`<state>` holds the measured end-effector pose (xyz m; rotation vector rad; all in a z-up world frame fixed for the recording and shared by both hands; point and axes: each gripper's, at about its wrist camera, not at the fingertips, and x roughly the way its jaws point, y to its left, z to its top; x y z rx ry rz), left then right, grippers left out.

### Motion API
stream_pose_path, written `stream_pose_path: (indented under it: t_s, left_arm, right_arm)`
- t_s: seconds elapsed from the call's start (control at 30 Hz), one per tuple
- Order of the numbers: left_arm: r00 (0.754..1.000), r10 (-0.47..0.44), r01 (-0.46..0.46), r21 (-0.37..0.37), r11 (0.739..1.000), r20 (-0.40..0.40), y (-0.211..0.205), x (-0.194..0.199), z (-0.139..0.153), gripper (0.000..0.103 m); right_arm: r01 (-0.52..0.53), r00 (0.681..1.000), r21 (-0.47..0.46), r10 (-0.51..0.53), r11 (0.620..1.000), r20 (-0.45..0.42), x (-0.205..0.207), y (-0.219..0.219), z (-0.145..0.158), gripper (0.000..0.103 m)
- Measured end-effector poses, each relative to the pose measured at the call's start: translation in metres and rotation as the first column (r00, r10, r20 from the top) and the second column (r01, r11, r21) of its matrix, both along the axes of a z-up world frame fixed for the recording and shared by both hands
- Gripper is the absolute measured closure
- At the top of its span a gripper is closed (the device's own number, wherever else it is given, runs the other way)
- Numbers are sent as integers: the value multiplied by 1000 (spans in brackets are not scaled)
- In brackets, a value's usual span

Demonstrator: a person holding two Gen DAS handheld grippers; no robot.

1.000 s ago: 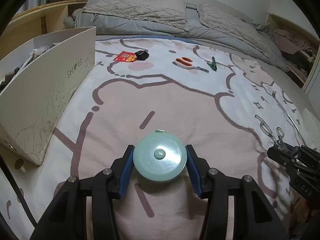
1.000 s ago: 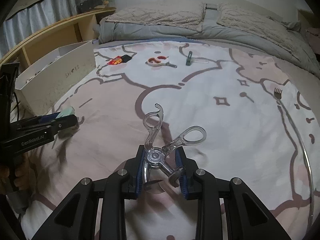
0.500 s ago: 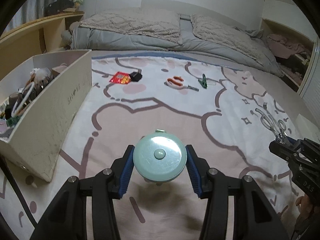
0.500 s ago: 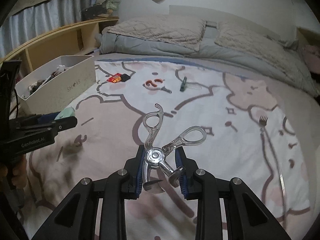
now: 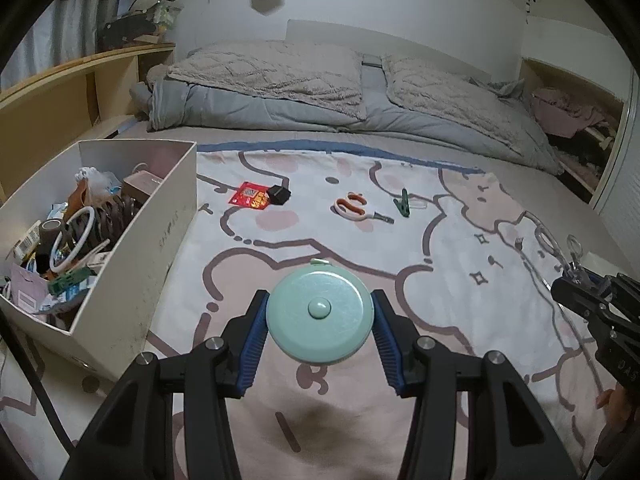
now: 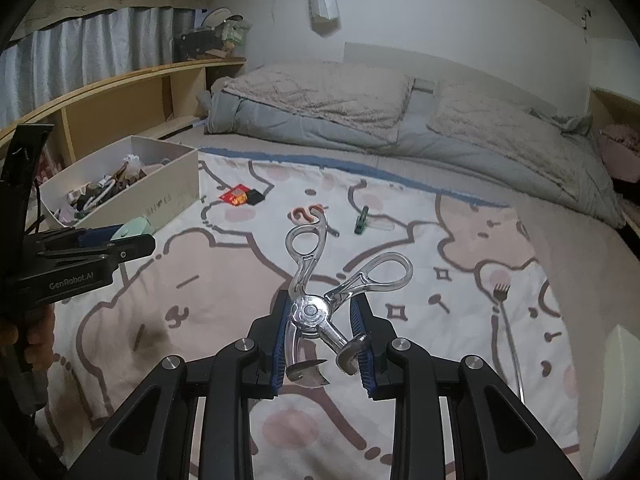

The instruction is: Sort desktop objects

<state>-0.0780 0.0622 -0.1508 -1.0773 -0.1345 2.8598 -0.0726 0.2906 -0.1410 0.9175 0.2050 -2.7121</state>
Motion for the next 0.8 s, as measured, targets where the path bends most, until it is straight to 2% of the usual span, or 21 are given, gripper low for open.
stream_pose_path:
  t_s: [0.6, 0.8]
  left_arm:
    - [998, -10, 9, -17, 1000, -62, -19, 14, 55, 53]
    - [995, -22, 17, -55, 998, -100, -23, 21, 76, 53]
  right_arm:
    - [-11, 997, -11, 10, 1000, -77, 17, -14, 57, 73]
    - [1, 995, -9, -2, 1000, -95, 22, -21, 73, 73]
